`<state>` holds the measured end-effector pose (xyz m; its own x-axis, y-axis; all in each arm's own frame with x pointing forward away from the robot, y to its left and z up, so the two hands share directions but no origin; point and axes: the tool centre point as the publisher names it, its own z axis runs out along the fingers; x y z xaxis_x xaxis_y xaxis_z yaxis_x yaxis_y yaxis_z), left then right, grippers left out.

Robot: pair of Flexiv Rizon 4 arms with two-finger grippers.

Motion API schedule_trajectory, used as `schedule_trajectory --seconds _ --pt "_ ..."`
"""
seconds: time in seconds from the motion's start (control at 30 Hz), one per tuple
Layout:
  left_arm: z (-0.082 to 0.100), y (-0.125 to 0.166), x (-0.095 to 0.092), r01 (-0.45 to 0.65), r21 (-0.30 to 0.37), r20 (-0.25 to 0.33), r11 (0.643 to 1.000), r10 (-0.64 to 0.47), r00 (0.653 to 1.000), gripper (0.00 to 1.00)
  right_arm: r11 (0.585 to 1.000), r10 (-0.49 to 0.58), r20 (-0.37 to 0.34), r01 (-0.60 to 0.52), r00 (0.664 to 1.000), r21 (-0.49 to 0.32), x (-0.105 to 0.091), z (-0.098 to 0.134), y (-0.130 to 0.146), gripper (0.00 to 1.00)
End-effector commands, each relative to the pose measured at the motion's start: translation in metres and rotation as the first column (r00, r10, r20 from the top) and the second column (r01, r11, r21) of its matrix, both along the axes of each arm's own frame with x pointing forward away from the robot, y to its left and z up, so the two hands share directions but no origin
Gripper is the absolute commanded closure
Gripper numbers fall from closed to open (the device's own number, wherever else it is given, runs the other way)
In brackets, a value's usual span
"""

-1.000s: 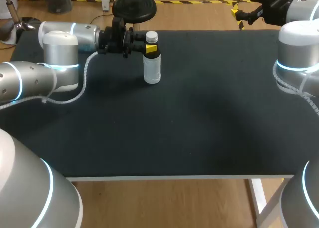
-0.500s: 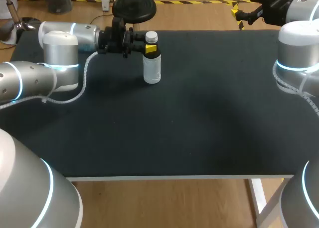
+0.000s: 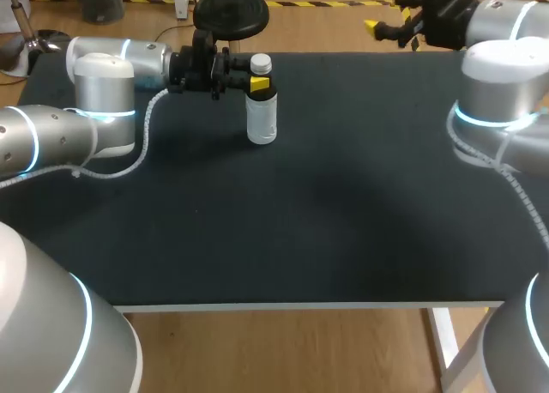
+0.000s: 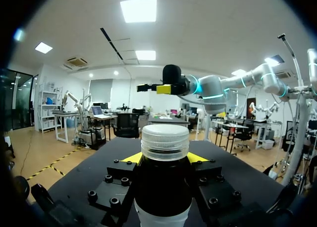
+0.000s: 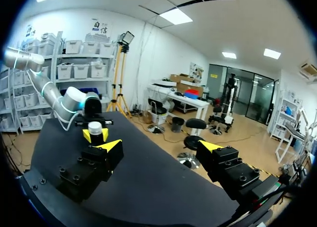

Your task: Unscrew the bottle cap

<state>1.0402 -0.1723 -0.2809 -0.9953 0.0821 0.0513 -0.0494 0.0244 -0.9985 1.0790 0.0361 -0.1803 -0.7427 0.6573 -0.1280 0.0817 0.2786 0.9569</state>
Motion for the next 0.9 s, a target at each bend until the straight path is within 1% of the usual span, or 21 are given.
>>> schedule_trajectory --seconds 0.03,0.1,0.2,0.3,0.43,0.6,0.9 --pt "0.0 0.0 0.0 0.001 -0.001 0.001 1.0 -0.001 1.0 1.0 0.995 -0.009 0.082 0.001 0.997 0.103 -0.01 -0.016 0.04 0.0" --pt "0.0 0.0 0.0 0.001 -0.001 0.001 1.0 -0.001 1.0 1.0 0.989 0.002 0.075 -0.013 0.997 0.145 -0.014 -0.019 0.06 0.0" --pt "0.0 0.0 0.0 0.001 -0.001 0.001 1.0 -0.001 1.0 1.0 0.97 0.038 0.054 -0.05 0.998 0.237 -0.02 -0.021 0.086 0.0" --pt "0.0 0.0 0.0 0.001 -0.001 0.001 1.0 -0.001 1.0 1.0 0.962 0.068 0.048 -0.078 0.997 0.262 -0.026 -0.021 0.108 0.0" --pt "0.0 0.0 0.0 0.001 -0.001 0.001 1.0 -0.001 1.0 1.0 0.954 0.1 0.033 -0.105 0.994 0.281 -0.033 -0.022 0.133 0.0" --pt "0.0 0.0 0.0 0.001 -0.001 0.001 1.0 -0.001 1.0 1.0 0.95 0.116 0.013 -0.115 0.993 0.291 -0.039 -0.023 0.155 0.0" --pt "0.0 0.0 0.0 0.001 -0.001 0.001 1.0 -0.001 1.0 1.0 0.958 0.136 -0.022 -0.126 0.99 0.257 -0.044 -0.035 0.191 0.0"
